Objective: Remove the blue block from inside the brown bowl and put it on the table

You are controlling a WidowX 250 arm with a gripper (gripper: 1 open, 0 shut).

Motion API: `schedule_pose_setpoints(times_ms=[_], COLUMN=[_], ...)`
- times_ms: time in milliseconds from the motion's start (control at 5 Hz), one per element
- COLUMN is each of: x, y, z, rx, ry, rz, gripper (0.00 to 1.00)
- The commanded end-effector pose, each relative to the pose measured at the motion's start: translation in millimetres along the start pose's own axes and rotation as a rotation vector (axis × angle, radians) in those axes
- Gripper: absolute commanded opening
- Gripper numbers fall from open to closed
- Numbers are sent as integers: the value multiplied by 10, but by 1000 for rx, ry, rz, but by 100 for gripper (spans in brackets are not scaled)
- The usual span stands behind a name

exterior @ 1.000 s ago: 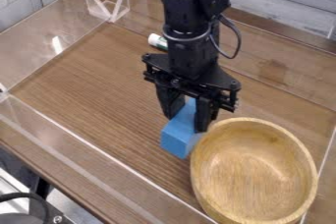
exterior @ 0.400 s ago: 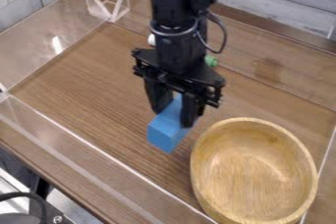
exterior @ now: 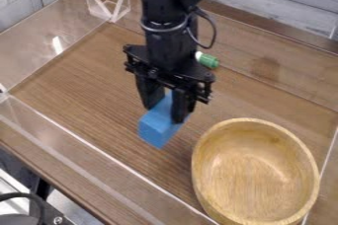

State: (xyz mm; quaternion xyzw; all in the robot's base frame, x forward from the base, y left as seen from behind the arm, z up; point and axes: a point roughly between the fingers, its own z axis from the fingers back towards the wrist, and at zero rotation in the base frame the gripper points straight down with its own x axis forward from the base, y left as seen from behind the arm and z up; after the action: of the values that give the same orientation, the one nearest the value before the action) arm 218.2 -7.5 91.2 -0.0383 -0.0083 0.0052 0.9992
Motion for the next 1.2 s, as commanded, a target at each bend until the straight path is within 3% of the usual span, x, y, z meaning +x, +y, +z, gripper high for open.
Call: schedule_pose_setpoints(times_ms=[0, 1000], x=[73, 206], y=[76, 456], z=[126, 46], rx=[10, 51], ry=[-55, -78], rz=[-9, -15], gripper=[0, 0])
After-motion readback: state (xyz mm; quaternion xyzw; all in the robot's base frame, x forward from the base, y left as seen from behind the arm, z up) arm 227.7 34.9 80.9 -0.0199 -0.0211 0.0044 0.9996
